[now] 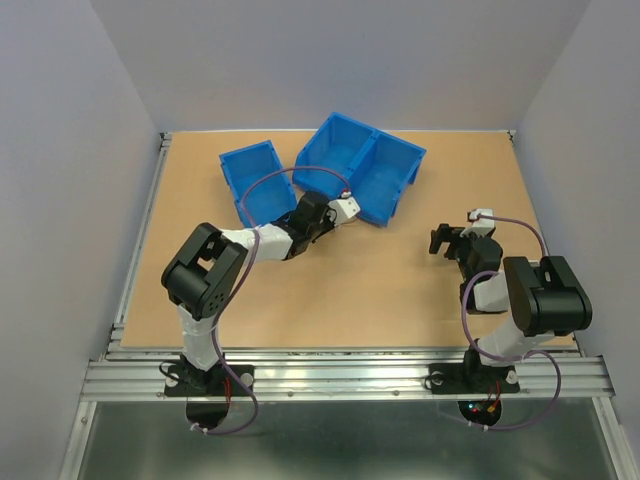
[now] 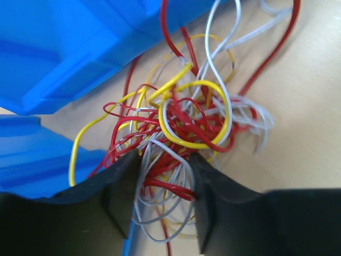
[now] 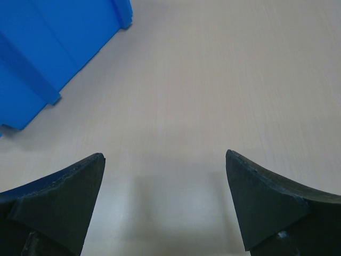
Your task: Untangle the cables
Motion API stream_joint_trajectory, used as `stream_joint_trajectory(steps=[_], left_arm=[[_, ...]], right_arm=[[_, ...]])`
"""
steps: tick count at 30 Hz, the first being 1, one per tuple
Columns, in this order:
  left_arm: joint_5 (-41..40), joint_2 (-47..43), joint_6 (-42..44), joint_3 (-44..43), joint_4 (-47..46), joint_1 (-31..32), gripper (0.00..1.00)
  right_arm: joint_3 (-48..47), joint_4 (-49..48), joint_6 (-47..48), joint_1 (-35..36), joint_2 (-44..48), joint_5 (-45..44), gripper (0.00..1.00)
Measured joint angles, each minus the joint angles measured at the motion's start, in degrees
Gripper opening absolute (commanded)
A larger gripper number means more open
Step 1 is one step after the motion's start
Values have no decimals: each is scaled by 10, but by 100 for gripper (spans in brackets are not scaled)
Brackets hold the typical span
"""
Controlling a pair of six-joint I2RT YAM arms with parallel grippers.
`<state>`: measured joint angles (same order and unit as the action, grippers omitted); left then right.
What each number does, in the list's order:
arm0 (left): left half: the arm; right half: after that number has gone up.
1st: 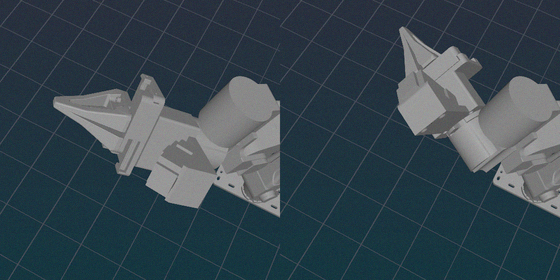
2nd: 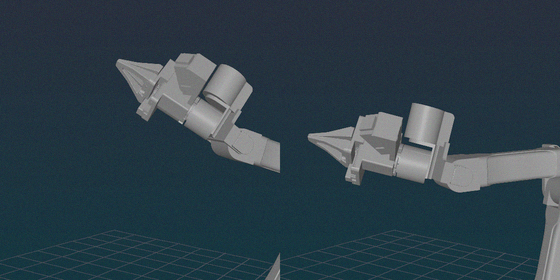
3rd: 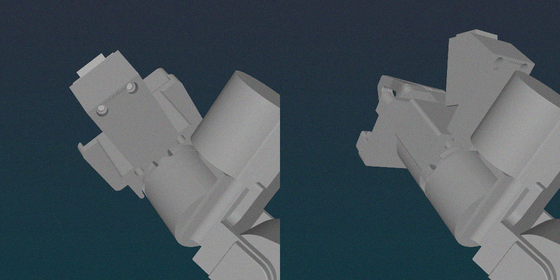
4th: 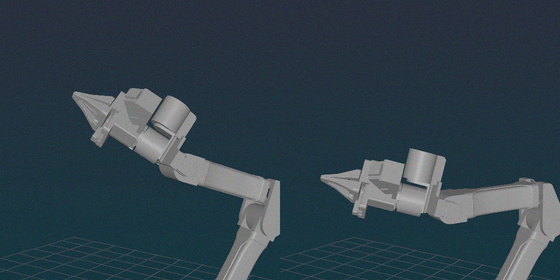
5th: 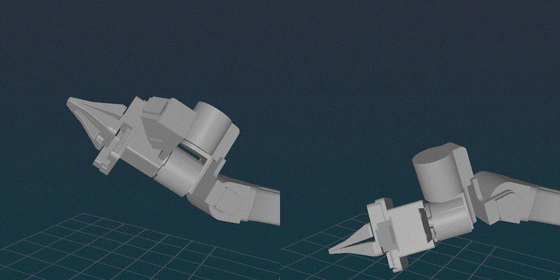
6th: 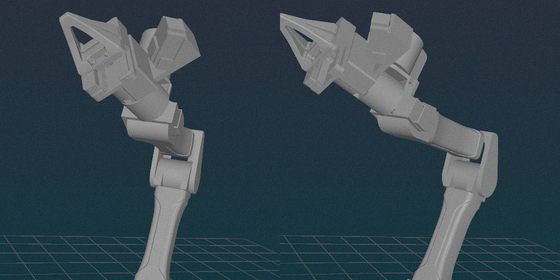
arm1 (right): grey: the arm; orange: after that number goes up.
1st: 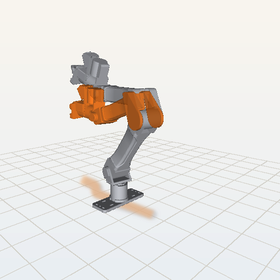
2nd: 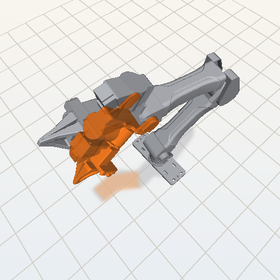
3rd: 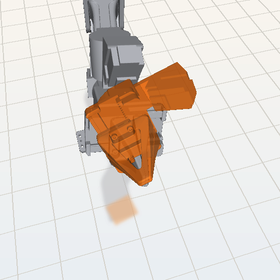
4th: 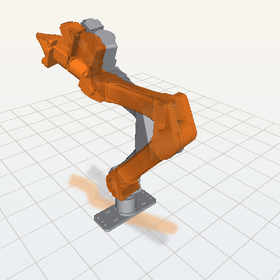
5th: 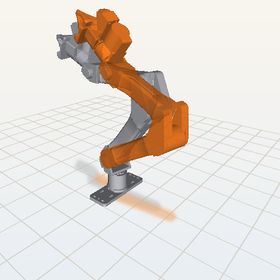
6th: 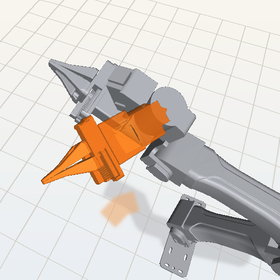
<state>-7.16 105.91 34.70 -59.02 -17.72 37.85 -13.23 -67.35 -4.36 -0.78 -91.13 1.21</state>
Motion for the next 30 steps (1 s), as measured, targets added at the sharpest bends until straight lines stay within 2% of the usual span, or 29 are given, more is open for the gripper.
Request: stream_joint_trajectory(steps=[1, 2, 3, 4, 6, 10, 13, 17, 19, 25, 30], left_arm=[[0, 0, -2, -2, 1, -2, 18], [0, 0, -4, -2, 1, -5, 18], [0, 0, -5, -2, 2, -5, 1], [0, 0, -6, -2, 3, -7, 0], [4, -3, -8, 2, 4, -9, 0], [19, -28, -9, 22, 5, -9, 0], [61, -76, -6, 57, 6, -9, 0], [135, -146, 1, 96, 14, -10, 0], [173, -184, 5, 115, 19, -9, 0], [264, -267, 23, 146, 32, -2, 0], [303, -287, 39, 156, 48, 18, 1]], right_arm=[[0, 2, 4, 0, 2, 11, 100], [0, 6, 8, 0, 7, 22, 100], [-1, 16, 12, 0, 17, 34, 100], [-5, 43, 16, 1, 35, 43, 100], [-24, 100, 26, 1, 73, 58, 100], [-110, 223, -32, 3, 148, 73, 100], [-142, 270, -79, 4, 202, 121, 100], [-140, 304, -145, 5, 283, 190, 100], [-117, 298, -174, 5, 320, 209, 100], [28, 260, -277, 5, 425, 248, 100], [85, 205, -346, 7, 445, 324, 100]])
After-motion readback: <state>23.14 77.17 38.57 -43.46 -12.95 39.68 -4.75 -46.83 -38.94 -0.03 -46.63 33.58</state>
